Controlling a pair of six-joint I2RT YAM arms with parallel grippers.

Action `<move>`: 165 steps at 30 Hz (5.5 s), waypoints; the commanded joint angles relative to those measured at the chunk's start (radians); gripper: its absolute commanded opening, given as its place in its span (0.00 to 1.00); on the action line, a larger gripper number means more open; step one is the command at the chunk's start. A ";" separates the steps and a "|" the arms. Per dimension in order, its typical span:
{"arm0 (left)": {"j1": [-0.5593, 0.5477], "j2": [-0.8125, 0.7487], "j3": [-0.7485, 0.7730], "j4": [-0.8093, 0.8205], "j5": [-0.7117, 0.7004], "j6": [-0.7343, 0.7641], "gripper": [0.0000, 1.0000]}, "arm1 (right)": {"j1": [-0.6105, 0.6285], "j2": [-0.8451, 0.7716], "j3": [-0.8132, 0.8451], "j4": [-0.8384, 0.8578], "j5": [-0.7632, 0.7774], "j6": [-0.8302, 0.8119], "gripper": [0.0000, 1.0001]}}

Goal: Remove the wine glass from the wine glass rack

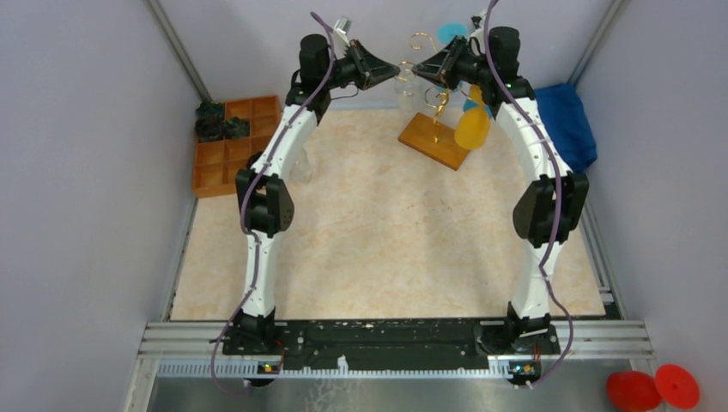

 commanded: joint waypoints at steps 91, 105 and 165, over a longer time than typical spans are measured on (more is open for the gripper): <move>-0.015 -0.303 -0.359 0.036 -0.045 0.347 0.12 | 0.024 0.094 0.112 0.147 0.007 0.362 0.00; -0.015 -0.300 -0.361 0.037 -0.033 0.343 0.11 | 0.041 0.009 -0.043 0.341 0.097 0.433 0.00; -0.015 -0.331 -0.391 0.020 0.002 0.345 0.10 | 0.013 -0.149 -0.058 0.249 0.338 0.313 0.00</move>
